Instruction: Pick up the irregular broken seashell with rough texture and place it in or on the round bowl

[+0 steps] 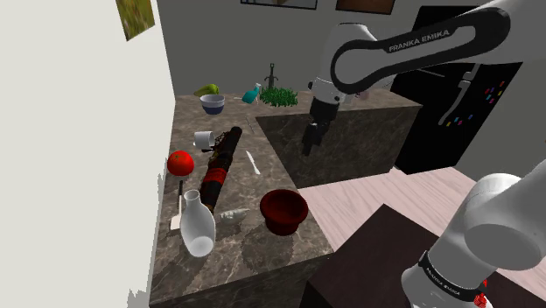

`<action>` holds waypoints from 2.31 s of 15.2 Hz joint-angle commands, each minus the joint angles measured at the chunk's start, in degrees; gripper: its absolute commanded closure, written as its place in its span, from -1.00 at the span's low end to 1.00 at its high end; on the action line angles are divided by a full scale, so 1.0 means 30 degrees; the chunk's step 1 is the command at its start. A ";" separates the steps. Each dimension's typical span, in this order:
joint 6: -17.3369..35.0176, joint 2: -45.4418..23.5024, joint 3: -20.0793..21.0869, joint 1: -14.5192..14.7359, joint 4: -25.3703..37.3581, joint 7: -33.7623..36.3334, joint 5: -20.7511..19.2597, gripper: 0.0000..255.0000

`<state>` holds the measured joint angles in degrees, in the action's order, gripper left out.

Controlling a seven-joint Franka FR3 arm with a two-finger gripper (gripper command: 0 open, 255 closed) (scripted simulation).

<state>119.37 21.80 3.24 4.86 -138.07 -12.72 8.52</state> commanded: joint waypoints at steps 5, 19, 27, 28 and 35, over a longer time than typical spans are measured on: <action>0.3010 -0.4029 0.0394 0.0598 0.0959 -0.0949 0.0492 -1.00; 0.6973 -1.4199 0.1397 0.1740 0.6990 -0.2597 0.0567 -1.00; 0.7688 -1.8708 0.1656 0.2418 1.0718 -0.2947 0.0108 -1.00; 0.7851 -1.8912 0.1654 0.2451 1.0762 -0.2943 0.0102 -1.00; 0.8571 -1.9872 0.1641 0.2607 1.1016 -0.2926 0.0073 -1.00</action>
<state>145.00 -37.67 8.17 12.66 -105.12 -21.49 8.75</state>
